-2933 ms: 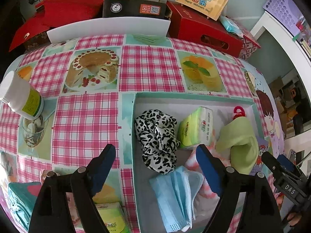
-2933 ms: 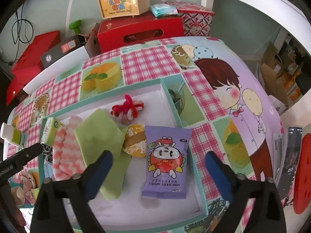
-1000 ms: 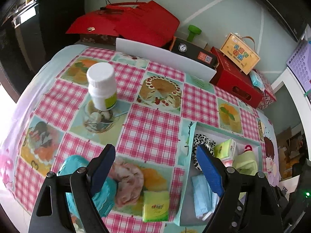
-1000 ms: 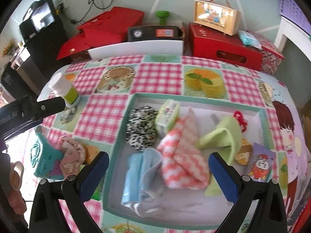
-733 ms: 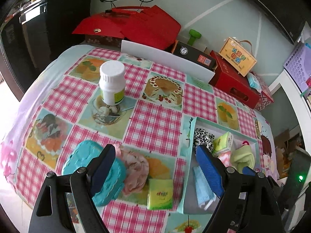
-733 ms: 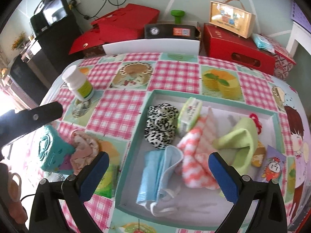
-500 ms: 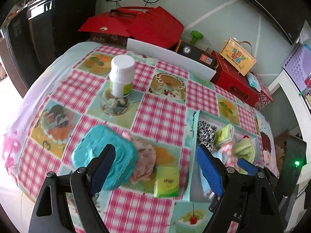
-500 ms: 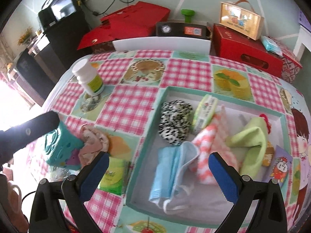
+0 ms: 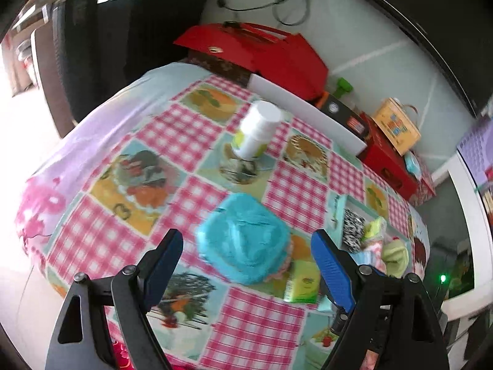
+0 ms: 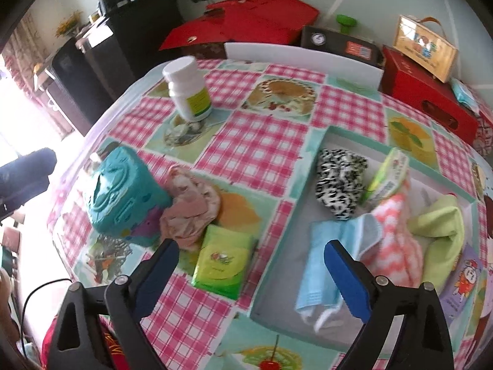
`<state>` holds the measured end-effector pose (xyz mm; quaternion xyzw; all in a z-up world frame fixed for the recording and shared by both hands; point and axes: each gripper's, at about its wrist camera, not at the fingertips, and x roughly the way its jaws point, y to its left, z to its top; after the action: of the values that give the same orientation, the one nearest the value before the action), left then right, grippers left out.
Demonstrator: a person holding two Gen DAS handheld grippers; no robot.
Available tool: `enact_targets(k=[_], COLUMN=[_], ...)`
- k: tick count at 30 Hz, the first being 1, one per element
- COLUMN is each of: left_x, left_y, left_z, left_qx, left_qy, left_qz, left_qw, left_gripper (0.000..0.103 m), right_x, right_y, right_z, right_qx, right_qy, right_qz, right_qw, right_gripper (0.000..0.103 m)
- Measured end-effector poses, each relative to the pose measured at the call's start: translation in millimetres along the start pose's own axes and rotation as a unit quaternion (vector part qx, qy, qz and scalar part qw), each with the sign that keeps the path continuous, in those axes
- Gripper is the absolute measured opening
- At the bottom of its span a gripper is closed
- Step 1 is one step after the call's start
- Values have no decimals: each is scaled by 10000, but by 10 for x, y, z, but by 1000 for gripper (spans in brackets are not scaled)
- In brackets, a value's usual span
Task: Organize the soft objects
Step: 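Grasp the green tissue pack with the right tool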
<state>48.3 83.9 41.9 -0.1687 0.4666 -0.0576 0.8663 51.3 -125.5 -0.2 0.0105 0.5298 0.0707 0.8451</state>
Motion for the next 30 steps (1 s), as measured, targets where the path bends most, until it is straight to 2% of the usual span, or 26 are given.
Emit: enact_targets(k=[6, 12, 15, 23, 30], left_x=[3, 93, 149, 310, 373], left_y=[570, 938, 946, 834, 842], left_z=[82, 72, 56, 23, 9], left_qx=[-622, -1127, -1133, -964, -965], left_qy=[-117, -4, 58, 284, 358], left_qz=[458, 488, 428, 259, 290], left_qw=[9969, 9924, 9926, 9946, 9943], left_gripper=[85, 85, 85, 85, 85], right_x=[102, 185, 234, 372, 450], right_y=[146, 238, 274, 311, 328], right_z=[-32, -47, -66, -88, -85], right_qx=[-160, -244, -303, -336, -393], right_qy=[161, 293, 383, 586, 654], right_qz=[71, 174, 228, 192, 113], right_qw=[9997, 9991, 9985, 9975, 9970], right_gripper=[88, 85, 81, 78, 74])
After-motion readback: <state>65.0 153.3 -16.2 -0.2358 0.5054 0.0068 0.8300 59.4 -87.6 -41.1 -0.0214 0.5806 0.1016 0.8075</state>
